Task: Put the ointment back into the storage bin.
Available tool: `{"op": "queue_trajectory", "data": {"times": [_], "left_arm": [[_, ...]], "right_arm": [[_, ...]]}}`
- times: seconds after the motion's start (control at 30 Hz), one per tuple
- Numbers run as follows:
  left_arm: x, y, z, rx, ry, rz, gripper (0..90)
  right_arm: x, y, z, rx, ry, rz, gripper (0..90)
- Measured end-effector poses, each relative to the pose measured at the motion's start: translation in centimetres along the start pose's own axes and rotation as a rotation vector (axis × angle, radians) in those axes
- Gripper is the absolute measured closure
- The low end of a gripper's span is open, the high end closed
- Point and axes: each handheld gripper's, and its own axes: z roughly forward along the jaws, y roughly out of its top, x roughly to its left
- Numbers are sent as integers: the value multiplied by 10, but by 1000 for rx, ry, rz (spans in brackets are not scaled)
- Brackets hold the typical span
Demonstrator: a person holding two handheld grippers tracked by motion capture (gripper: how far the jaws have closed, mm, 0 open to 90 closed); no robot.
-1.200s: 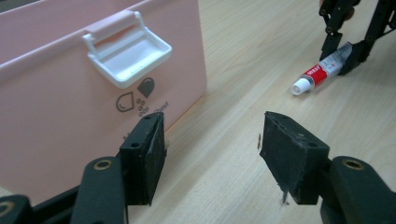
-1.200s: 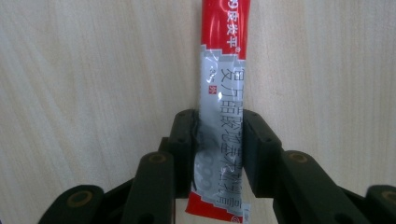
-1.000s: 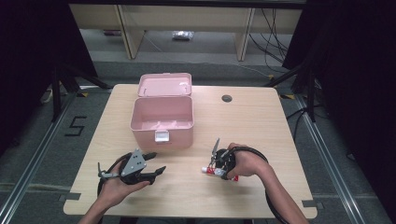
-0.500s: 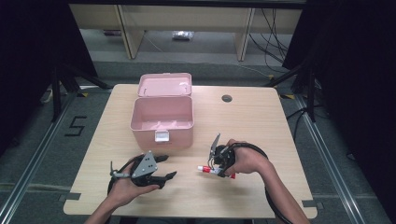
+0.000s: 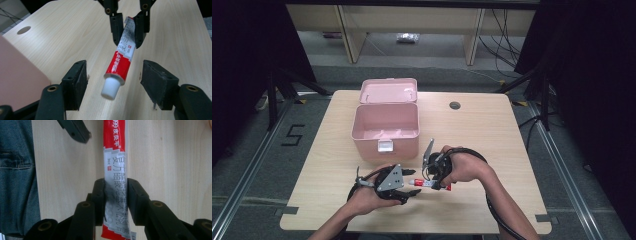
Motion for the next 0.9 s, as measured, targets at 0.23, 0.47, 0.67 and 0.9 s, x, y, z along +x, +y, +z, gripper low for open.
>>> {"op": "queue_trajectory", "data": {"times": [0.23,0.47,0.67,0.9], "left_arm": [[3,2,5,-4,-44,35,453],[0,2,9,-6,-71,71,512],[1,3,10,-13,-73,96,595],[3,2,8,-5,-108,117,645]], "right_arm": [[0,3,0,-13,14,-4,707],[0,5,0,-29,27,-27,706],[5,8,-6,2,28,24,706],[5,9,-4,-3,35,-15,705]]}}
